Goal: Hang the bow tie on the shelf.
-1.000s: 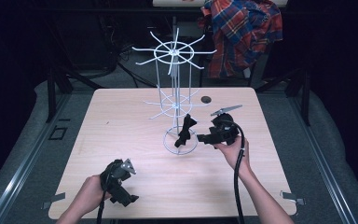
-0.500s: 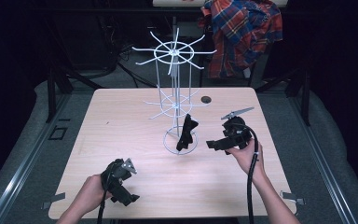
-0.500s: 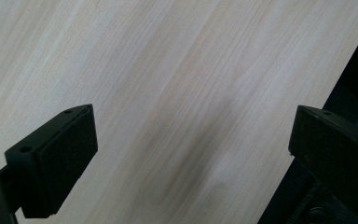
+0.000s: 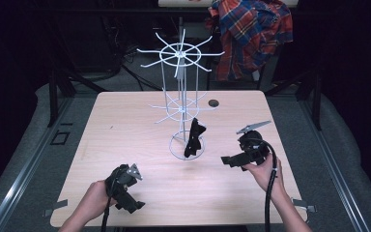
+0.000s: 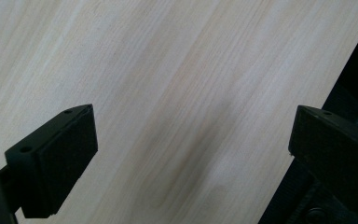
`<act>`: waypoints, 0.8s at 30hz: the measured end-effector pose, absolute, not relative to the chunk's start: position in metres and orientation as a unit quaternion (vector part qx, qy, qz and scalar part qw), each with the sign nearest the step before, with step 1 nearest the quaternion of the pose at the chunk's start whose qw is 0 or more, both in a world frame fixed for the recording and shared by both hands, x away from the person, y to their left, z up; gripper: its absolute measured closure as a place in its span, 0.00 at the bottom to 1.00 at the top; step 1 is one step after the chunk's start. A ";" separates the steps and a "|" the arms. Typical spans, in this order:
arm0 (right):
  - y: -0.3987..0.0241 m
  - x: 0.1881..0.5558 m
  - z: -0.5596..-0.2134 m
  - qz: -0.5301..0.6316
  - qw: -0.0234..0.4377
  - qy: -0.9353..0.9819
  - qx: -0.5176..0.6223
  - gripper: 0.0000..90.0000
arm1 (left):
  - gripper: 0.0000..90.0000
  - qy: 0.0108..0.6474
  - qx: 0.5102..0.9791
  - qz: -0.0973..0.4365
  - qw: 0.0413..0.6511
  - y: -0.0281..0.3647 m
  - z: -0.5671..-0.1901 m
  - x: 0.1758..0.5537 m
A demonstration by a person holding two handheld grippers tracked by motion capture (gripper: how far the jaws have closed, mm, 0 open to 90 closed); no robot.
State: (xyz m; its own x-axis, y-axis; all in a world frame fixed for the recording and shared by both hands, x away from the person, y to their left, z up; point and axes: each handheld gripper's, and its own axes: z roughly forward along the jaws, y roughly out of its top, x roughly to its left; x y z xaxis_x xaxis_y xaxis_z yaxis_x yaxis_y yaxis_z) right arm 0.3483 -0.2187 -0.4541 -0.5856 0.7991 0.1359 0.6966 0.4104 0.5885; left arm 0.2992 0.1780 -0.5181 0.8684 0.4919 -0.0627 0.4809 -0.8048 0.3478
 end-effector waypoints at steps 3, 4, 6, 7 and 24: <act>-0.221 0.342 -0.459 0.295 0.081 0.840 0.448 0.08 | 0.01 0.253 0.951 0.014 0.178 0.176 -0.518 0.300; -0.221 0.340 -0.462 0.291 0.082 0.840 0.450 0.07 | 0.01 0.252 0.951 0.014 0.178 0.176 -0.518 0.300; -0.223 0.335 -0.465 0.275 0.081 0.845 0.451 0.07 | 0.01 0.250 0.952 0.012 0.178 0.174 -0.518 0.301; -0.223 0.334 -0.467 0.271 0.080 0.846 0.452 0.06 | 0.01 0.250 0.952 0.012 0.178 0.174 -0.518 0.301; -0.243 0.322 -0.498 0.194 0.089 0.860 0.463 0.01 | 0.01 0.231 0.959 0.003 0.166 0.162 -0.522 0.306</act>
